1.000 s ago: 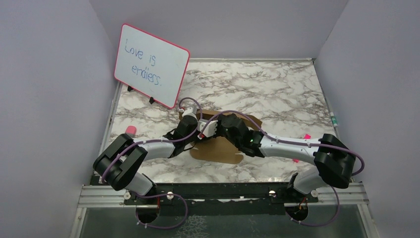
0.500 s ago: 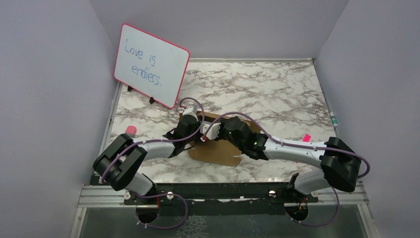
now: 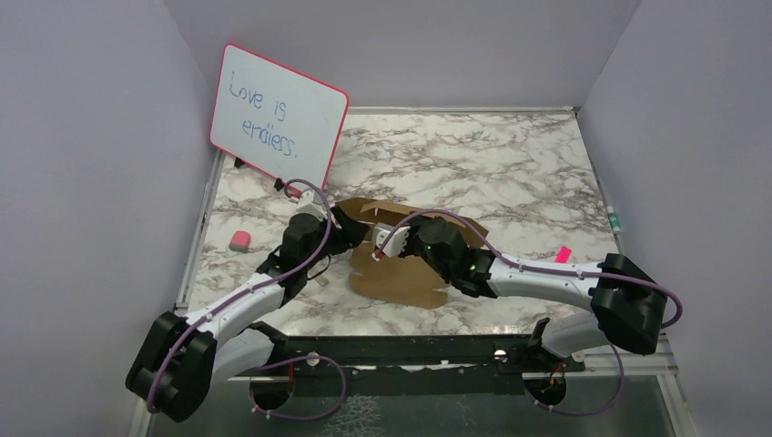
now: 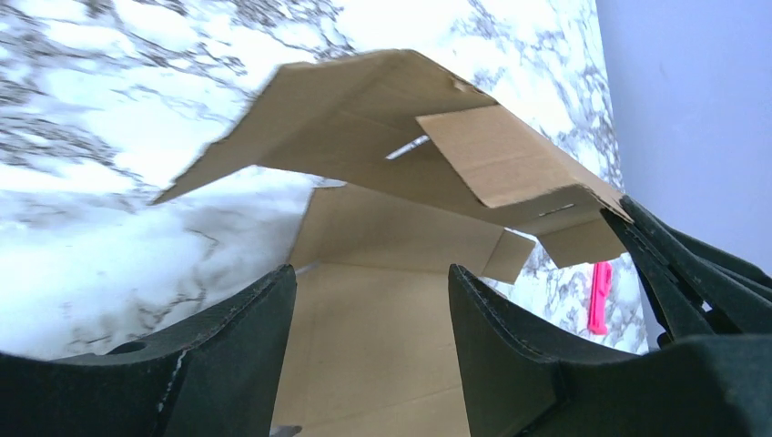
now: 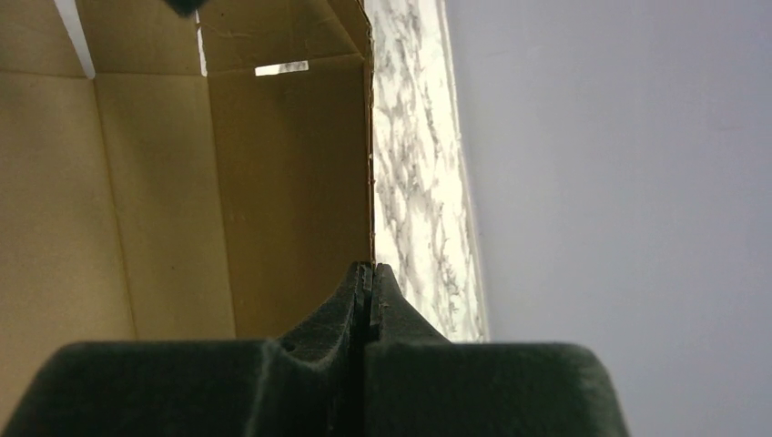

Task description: Fold the paper box

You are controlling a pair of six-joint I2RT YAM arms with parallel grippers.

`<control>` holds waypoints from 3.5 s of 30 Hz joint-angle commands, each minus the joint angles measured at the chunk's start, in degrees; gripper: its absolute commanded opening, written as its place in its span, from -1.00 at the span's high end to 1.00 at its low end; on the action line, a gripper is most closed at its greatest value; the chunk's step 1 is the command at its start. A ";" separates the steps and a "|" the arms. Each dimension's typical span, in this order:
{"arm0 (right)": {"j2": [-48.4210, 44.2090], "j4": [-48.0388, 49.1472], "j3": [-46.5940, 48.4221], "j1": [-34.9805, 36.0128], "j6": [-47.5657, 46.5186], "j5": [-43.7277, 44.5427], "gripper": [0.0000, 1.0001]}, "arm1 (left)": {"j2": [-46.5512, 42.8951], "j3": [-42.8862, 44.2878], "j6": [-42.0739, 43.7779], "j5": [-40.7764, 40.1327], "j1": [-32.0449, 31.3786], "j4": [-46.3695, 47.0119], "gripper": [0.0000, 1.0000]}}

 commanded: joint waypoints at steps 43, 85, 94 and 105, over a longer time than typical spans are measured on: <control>3.73 12.79 1.91 0.57 -18.17 -0.32 0.98 | 10.98 18.09 2.80 15.39 6.09 -3.05 0.25; 13.45 30.66 -12.30 1.02 -19.84 3.38 0.98 | 6.73 3.31 14.34 -0.11 6.57 0.14 -0.04; 13.42 29.24 -12.17 1.01 -19.49 3.54 0.98 | -2.84 2.45 18.73 -10.62 6.56 -4.84 -0.17; 12.27 26.44 -12.03 1.01 -17.83 3.07 0.98 | -1.94 0.41 14.68 -0.01 5.26 -0.87 -0.20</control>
